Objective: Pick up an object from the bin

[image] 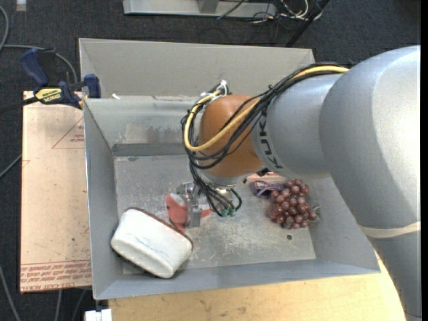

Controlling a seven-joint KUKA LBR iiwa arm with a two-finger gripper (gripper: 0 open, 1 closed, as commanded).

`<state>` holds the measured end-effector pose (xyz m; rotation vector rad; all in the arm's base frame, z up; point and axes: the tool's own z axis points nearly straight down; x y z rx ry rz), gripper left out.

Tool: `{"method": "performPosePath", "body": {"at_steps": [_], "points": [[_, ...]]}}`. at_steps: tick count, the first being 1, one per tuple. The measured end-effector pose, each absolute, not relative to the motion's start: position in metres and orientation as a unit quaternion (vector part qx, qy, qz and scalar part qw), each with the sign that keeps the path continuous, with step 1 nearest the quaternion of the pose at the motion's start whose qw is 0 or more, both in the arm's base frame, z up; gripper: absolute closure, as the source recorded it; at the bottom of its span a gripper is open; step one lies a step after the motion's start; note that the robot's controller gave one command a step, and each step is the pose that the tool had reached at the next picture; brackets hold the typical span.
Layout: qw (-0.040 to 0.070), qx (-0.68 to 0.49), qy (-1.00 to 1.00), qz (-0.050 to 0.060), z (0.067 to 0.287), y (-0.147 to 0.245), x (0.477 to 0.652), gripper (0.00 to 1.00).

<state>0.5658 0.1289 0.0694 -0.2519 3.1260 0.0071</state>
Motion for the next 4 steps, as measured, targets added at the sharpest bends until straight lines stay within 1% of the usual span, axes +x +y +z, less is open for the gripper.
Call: {"method": "performPosePath", "body": {"at_steps": [1, 2, 3, 4], "points": [[0.003, -0.08, 0.997, 0.002, 0.069, 0.129, 0.566, 1.0], [-0.001, -0.09, 0.996, 0.002, 0.113, 0.129, 0.564, 1.0], [0.003, -0.084, 0.996, 0.003, 0.166, 0.126, 0.565, 1.0], [0.001, -0.042, 0.999, 0.003, 0.31, 0.144, 0.563, 1.0]]}}
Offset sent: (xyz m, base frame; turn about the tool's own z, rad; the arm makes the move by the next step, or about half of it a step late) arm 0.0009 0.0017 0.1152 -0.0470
